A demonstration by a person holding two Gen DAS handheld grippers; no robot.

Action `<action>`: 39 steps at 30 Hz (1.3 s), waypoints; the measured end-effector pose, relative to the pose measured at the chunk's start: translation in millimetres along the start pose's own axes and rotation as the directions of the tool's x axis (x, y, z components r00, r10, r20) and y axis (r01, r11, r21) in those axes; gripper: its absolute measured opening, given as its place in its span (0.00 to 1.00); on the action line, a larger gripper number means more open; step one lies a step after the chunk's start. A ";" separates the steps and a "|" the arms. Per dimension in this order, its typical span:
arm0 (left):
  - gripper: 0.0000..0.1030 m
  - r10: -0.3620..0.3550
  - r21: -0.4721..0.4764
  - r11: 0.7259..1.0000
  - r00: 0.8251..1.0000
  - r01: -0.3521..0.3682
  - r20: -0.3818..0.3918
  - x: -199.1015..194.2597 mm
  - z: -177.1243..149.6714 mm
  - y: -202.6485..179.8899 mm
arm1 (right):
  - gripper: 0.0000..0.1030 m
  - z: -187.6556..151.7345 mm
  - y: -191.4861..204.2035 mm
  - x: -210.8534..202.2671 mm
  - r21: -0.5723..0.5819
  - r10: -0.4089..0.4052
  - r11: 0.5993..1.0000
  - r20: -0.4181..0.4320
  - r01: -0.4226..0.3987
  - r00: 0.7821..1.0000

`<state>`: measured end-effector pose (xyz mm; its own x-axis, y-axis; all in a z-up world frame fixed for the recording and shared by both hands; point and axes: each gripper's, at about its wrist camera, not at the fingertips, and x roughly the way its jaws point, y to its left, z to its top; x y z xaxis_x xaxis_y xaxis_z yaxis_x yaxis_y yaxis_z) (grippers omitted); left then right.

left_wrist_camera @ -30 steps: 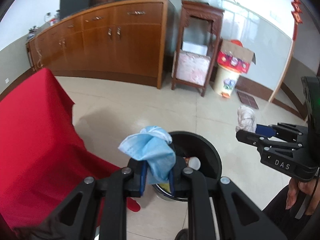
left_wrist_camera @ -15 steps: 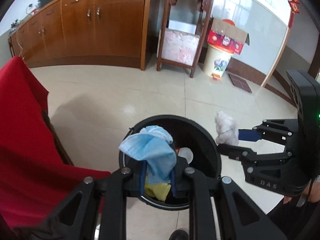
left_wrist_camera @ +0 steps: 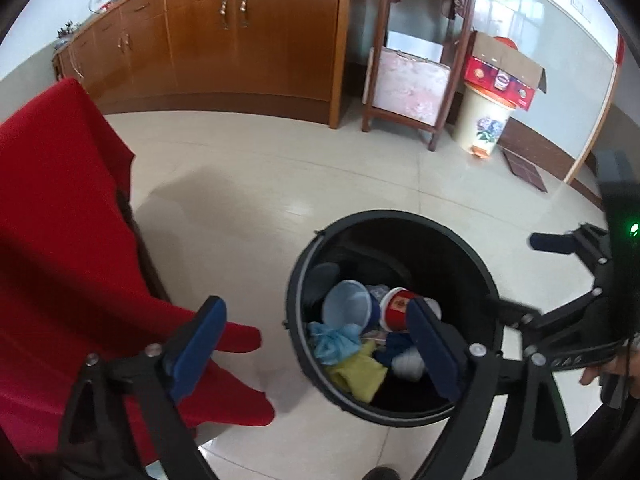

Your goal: Collect trash

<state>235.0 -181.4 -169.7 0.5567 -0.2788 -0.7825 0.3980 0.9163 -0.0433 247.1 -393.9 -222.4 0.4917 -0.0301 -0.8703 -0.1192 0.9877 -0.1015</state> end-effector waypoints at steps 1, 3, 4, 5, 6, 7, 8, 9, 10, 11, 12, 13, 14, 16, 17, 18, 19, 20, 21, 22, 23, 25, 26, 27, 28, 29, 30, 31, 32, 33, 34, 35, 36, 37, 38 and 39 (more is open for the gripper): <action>0.90 0.010 0.002 1.000 1.000 -0.010 0.008 -5.9 0.3 -0.2 | 0.97 1.1 -2.8 -4.2 0.011 -0.004 1.000 0.007 0.003 1.000; 0.90 0.026 0.006 1.000 0.999 -0.026 0.029 -14.7 1.0 1.0 | 1.00 2.0 -3.4 -17.3 0.036 -0.043 0.998 0.020 0.042 0.999; 0.92 0.031 0.006 0.999 0.999 -0.032 0.042 -22.7 1.2 1.3 | 1.00 1.7 -4.0 -28.1 0.062 -0.054 0.997 0.041 0.051 0.998; 0.94 0.043 0.001 0.999 0.997 -0.043 0.058 -29.7 1.0 3.6 | 1.00 1.4 -5.5 -35.9 0.080 -0.056 0.995 0.051 0.052 0.997; 0.95 0.053 -0.004 0.999 0.996 -0.053 0.071 -36.2 0.7 5.4 | 1.00 1.0 -5.9 -46.2 0.107 -0.067 0.992 0.068 0.059 0.995; 0.95 0.062 -0.007 0.998 0.995 -0.062 0.082 -43.5 0.3 6.2 | 1.00 0.2 -6.0 -57.8 0.136 -0.078 0.989 0.096 0.064 0.992; 0.95 0.072 -0.012 0.997 0.993 -0.071 0.091 -51.5 0.4 6.6 | 1.00 -0.1 -5.7 -66.1 0.162 -0.086 0.985 0.114 0.067 0.990; 0.95 0.080 -0.017 0.997 0.992 -0.079 0.096 -54.7 1.5 7.3 | 1.00 -1.7 -5.1 -74.0 0.187 -0.095 0.980 0.127 0.070 0.987; 0.95 0.090 -0.023 0.996 0.990 -0.088 0.107 -61.3 1.7 8.5 | 1.00 -3.2 -3.8 -81.0 0.211 -0.103 0.975 0.138 0.073 0.985; 0.95 0.099 -0.032 0.995 0.988 -0.096 0.115 -67.1 1.8 10.4 | 1.00 -5.0 -2.7 -91.4 0.246 -0.106 0.967 0.160 0.065 0.981; 0.96 0.103 -0.042 0.994 0.988 -0.099 0.118 -72.4 1.4 12.7 | 1.00 -6.2 -1.6 -98.2 0.268 -0.107 0.962 0.171 0.058 0.979; 0.96 0.103 -0.050 0.994 0.987 -0.098 0.122 -75.6 1.3 13.7 | 1.00 -6.8 -0.2 -103.5 0.287 -0.111 0.956 0.177 0.057 0.978; 0.96 0.103 -0.056 0.994 0.987 -0.097 0.126 -79.6 1.3 14.7 | 1.00 -7.5 1.7 -110.3 0.305 -0.113 0.951 0.187 0.052 0.976; 0.96 0.115 -0.064 0.992 0.983 -0.107 0.144 -91.2 0.4 18.3 | 1.00 -8.3 9.2 -122.5 0.328 -0.118 0.944 0.205 0.045 0.972; 0.96 0.116 -0.068 0.992 0.982 -0.107 0.149 -94.9 0.1 18.7 | 1.00 -8.9 12.6 -125.3 0.330 -0.114 0.943 0.208 0.040 0.971; 0.96 0.120 -0.076 0.991 0.981 -0.109 0.154 -99.8 -0.2 20.2 | 1.00 -9.3 17.6 -130.4 0.330 -0.107 0.943 0.212 0.032 0.971; 0.96 0.124 -0.081 0.990 0.980 -0.113 0.158 -103.3 -1.2 20.9 | 1.00 -9.2 23.3 -136.8 0.329 -0.104 0.944 0.216 0.028 0.971; 0.96 0.127 -0.086 0.990 0.978 -0.114 0.164 -108.7 -2.3 22.1 | 1.00 -9.3 27.7 -141.2 0.325 -0.100 0.945 0.222 0.023 0.970; 0.96 0.133 -0.091 0.989 0.977 -0.119 0.168 -113.8 -3.2 23.2 | 1.00 -9.3 33.1 -146.6 0.319 -0.093 0.948 0.230 0.015 0.969; 0.96 0.139 -0.096 0.988 0.975 -0.124 0.171 -118.6 -5.2 24.8 | 1.00 -9.0 39.3 -153.0 0.310 -0.090 0.951 0.233 0.014 0.968; 0.96 0.140 -0.104 0.987 0.974 -0.123 0.178 -124.5 -6.9 27.4 | 1.00 -9.1 42.8 -156.9 0.305 -0.090 0.952 0.236 0.015 0.968; 0.96 0.154 -0.122 0.984 0.971 -0.133 0.185 -134.6 -9.0 32.8 | 1.00 -9.8 53.3 -170.1 0.294 -0.085 0.956 0.253 0.007 0.964; 0.96 0.159 -0.128 0.982 0.969 -0.136 0.189 -138.3 -10.5 34.2 | 1.00 -9.7 58.5 -176.4 0.289 -0.087 0.957 0.260 0.009 0.962; 0.96 0.164 -0.136 0.981 0.967 -0.139 0.193 -142.6 -12.1 36.0 | 1.00 -9.4 64.4 -183.8 0.282 -0.084 0.959 0.266 0.006 0.960; 0.96 0.171 -0.143 0.979 0.965 -0.144 0.198 -147.0 -14.2 38.0 | 1.00 -9.4 70.0 -191.0 0.276 -0.080 0.961 0.272 0.002 0.959; 0.96 0.178 -0.148 0.977 0.963 -0.150 0.201 -150.4 -15.7 39.9 | 1.00 -9.2 73.8 -195.7 0.273 -0.079 0.962 0.276 0.001 0.958; 0.96 0.187 -0.158 0.975 0.961 -0.156 0.205 -155.0 -17.5 42.6 | 1.00 -9.2 78.6 -201.3 0.268 -0.078 0.963 0.280 0.000 0.957; 0.96 0.195 -0.167 0.973 0.958 -0.161 0.211 -160.1 -19.2 44.9 | 1.00 -8.8 84.4 -207.6 0.260 -0.076 0.966 0.284 -0.001 0.956; 0.96 0.198 -0.172 0.972 0.957 -0.163 0.213 -163.6 -19.6 46.1 | 1.00 -8.9 87.8 -211.3 0.254 -0.077 0.967 0.286 0.001 0.955; 0.96 0.203 -0.178 0.970 0.955 -0.166 0.215 -167.7 -20.3 47.5 | 1.00 -8.9 92.8 -218.0 0.245 -0.077 0.970 0.292 0.003 0.953; 0.96 0.209 -0.184 0.968 0.953 -0.170 0.219 -173.6 -20.7 49.8 | 1.00 -9.2 96.9 -224.5 0.238 -0.075 0.971 0.298 0.002 0.952; 0.96 0.207 -0.187 0.968 0.953 -0.167 0.222 -178.9 -21.7 50.7 | 1.00 -9.7 99.2 -229.1 0.234 -0.073 0.972 0.302 0.001 0.951; 0.96 0.212 -0.191 0.967 0.951 -0.170 0.226 -185.0 -22.2 51.5 | 1.00 -10.7 102.1 -235.3 0.234 -0.074 0.972 0.306 0.001 0.949; 0.96 0.220 -0.194 0.965 0.949 -0.177 0.227 -191.5 -23.1 51.9 | 1.00 -11.9 104.8 -242.0 0.235 -0.078 0.972 0.311 0.003 0.947; 0.96 0.219 -0.193 0.965 0.948 -0.176 0.231 -197.1 -24.0 52.6 | 1.00 -12.8 107.2 -247.0 0.232 -0.082 0.973 0.313 0.007 0.946; 0.96 0.221 -0.194 0.965 0.946 -0.177 0.238 -204.5 -24.1 52.2 | 1.00 -14.0 109.0 -252.8 0.228 -0.085 0.974 0.315 0.012 0.945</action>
<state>124.4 -69.6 -26.9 0.7878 -0.1297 -0.6021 0.1447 0.9892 -0.0238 97.8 -280.7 -20.3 0.7466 -0.0645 -0.6621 0.0868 0.9962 0.0008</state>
